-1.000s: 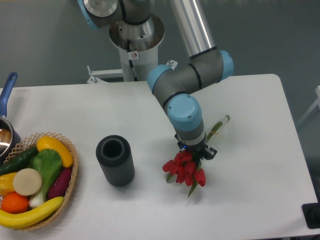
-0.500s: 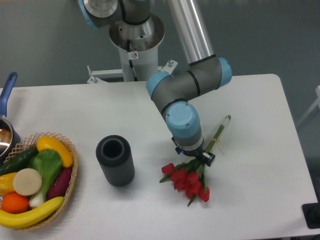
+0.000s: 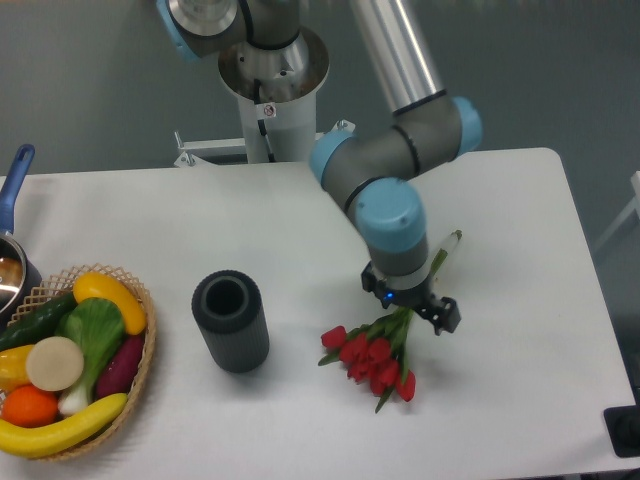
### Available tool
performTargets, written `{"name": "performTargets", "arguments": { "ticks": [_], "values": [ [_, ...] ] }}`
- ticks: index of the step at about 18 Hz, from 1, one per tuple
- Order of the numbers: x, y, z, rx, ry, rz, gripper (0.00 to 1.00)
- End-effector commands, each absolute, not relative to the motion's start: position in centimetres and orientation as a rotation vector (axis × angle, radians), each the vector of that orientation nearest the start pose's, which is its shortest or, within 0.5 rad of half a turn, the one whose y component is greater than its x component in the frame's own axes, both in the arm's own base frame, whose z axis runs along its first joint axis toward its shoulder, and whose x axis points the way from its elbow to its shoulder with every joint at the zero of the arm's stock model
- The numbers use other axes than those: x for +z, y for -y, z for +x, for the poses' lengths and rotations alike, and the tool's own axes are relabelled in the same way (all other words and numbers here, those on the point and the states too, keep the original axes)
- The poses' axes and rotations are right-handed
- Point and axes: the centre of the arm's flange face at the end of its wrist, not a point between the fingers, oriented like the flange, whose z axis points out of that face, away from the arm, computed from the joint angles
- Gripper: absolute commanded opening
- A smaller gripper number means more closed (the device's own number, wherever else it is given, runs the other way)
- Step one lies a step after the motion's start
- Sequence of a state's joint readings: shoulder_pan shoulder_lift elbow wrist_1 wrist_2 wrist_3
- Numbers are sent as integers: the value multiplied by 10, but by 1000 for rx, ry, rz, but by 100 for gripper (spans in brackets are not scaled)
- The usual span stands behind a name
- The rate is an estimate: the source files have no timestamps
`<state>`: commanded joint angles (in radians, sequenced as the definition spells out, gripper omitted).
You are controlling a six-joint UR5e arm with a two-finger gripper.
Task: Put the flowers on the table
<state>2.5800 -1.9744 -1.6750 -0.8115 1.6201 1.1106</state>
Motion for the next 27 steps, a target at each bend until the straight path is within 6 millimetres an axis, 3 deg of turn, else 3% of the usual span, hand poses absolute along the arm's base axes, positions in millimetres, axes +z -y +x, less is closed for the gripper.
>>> {"name": "performTargets", "arguments": {
  "ticks": [2,6,11,14,20,23,27],
  "values": [
    [309,-437,-467,368,-130,-2989,100],
    [344,-399,-470,361,-100,-2898,100],
    [358,-342,-474,369,-290,-2834,100],
    [377,-314,-470,359,-331,-2850,100],
    [399,-268,-478,312,-477,-2872,100],
    [409,-255,-487,277,-550,-2869,100],
    [411,-225,-500,251,-689,-2831,100]
  ]
}}
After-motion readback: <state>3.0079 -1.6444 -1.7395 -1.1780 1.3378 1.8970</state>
